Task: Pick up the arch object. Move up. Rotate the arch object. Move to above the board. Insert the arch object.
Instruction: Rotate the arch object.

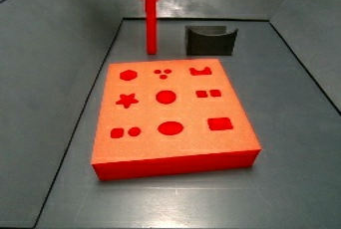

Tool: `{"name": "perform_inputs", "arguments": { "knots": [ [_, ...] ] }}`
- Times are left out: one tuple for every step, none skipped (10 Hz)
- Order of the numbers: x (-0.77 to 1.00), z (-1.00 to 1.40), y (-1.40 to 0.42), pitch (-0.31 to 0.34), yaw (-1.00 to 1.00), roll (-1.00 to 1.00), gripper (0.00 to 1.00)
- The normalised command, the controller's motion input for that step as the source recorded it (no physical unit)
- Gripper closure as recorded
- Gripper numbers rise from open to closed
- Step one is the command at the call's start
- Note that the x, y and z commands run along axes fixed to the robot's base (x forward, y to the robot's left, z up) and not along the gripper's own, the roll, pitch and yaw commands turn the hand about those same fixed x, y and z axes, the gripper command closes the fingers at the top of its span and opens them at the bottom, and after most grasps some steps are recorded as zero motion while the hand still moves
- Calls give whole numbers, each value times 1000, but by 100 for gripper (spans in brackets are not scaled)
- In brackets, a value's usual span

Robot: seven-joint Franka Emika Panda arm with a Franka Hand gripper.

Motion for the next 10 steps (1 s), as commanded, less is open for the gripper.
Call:
{"name": "perform_inputs", "arguments": {
  "knots": [
    [0,0,0,-64,-20,129,0],
    [0,1000,0,-48,0,116,0],
    [-13,1000,-2,-33,2,112,0],
    [-31,1000,-8,14,7,92,0],
    [-24,949,-8,27,10,80,0],
    [-6,640,-9,49,13,53,0],
    [2,513,-10,56,13,42,0],
    [12,260,-7,72,12,21,0],
    [0,0,83,12,-1000,1,0],
    [8,-31,88,12,-1000,0,0]
  ]
}}
